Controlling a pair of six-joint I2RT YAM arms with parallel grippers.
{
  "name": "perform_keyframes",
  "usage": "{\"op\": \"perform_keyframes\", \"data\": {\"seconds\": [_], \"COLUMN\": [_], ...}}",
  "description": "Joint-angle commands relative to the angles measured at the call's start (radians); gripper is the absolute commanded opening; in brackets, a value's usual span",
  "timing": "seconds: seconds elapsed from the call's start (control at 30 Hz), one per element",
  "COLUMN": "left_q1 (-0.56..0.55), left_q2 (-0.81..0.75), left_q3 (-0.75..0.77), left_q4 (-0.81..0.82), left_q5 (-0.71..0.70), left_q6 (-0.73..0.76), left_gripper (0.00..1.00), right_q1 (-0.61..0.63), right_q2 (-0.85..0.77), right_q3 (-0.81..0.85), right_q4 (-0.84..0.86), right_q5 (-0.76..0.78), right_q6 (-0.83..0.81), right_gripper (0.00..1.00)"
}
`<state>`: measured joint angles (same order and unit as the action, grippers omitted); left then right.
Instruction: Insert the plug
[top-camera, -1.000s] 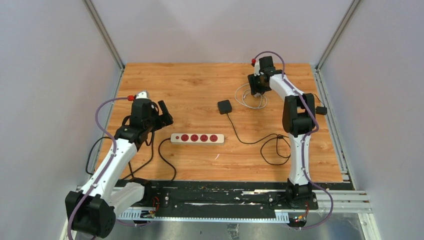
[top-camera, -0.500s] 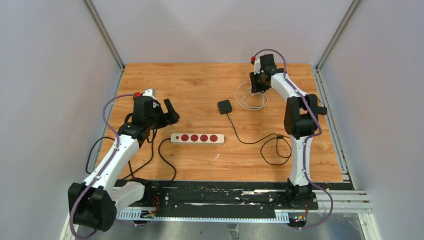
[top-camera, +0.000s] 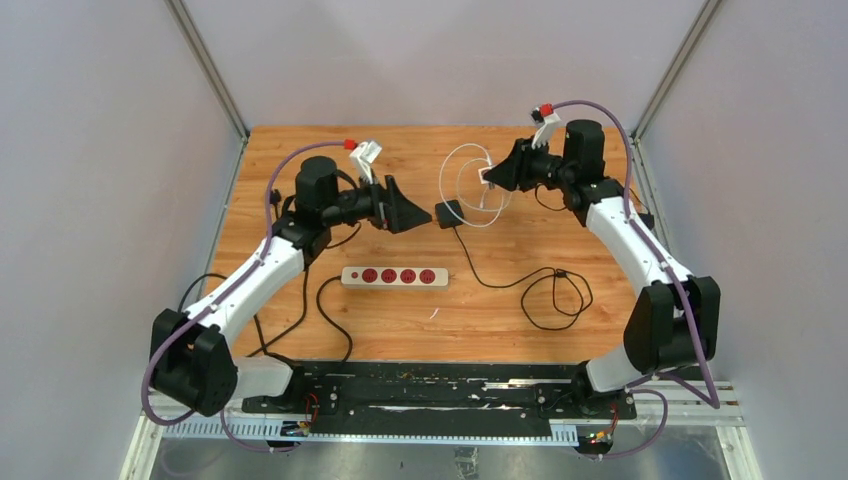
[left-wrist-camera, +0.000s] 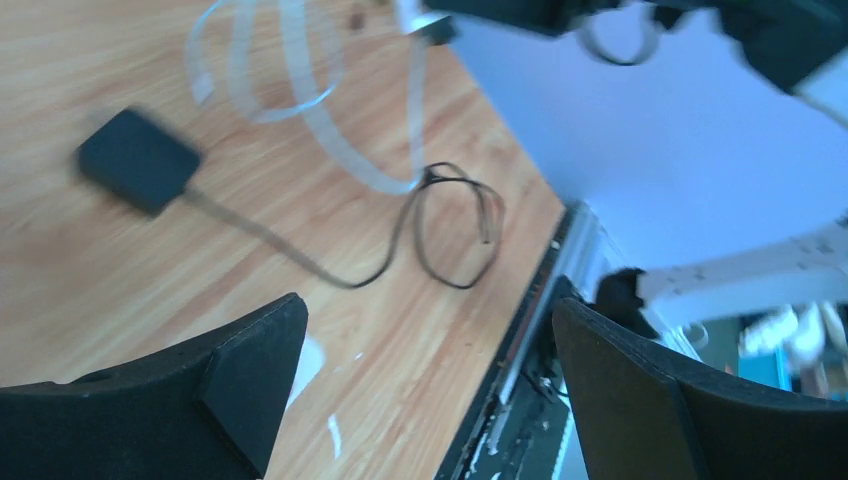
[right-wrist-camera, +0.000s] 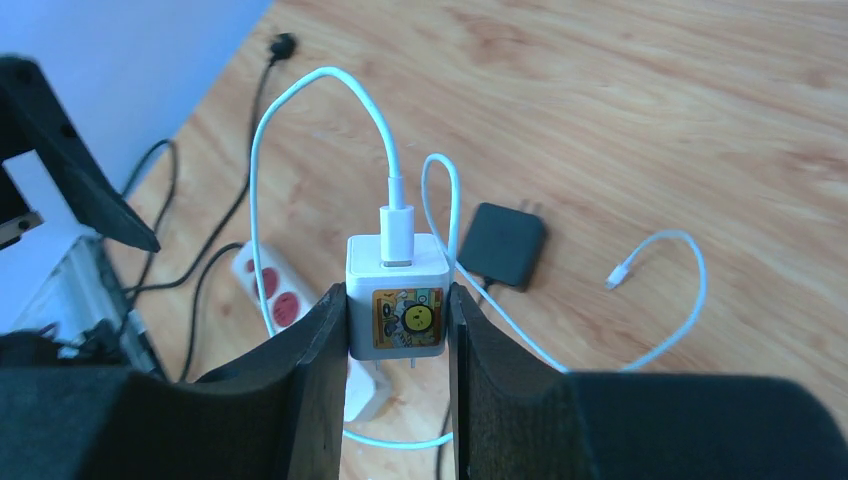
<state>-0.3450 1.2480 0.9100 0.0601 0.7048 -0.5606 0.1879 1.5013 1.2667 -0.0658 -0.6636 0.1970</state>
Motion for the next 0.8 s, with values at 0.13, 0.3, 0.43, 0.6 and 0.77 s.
{"op": "perform_keyframes", "data": {"seconds": [0.13, 0.3, 0.43, 0.6, 0.77], "left_q1": [-0.134, -0.155, -0.160, -0.160, -0.160], "left_q2": [0.162, 0.241, 0.266, 0.261, 0.253], "left_q3": [0.215, 0.266, 0.270, 0.255, 0.235], "left_q4": [0.132, 0.132, 0.133, 0.177, 0.224], "left_q5": [0.138, 0.148, 0.168, 0.172, 0.200], "left_q6": [-0.010, -0.020, -0.014, -0.033, -0.028], "left_gripper": [0.92, 0.85, 0.80, 0.76, 0.66], "right_q1": [0.038, 0.082, 0.114, 0.142, 0.147], "right_q2": [-0.097, -0.139, -0.164, -0.171, -0.167], "right_q3": [-0.147, -0.186, -0.213, -0.217, -0.206], "right_q4": [0.262, 0.334, 0.390, 0.389, 0.443], "right_q5": [-0.287, -0.306, -0.366, -0.408, -0.427], "right_q6": [0.131, 0.126, 0.092, 0.039, 0.126], "right_gripper": [0.09, 0.08, 0.08, 0.08, 0.09]}}
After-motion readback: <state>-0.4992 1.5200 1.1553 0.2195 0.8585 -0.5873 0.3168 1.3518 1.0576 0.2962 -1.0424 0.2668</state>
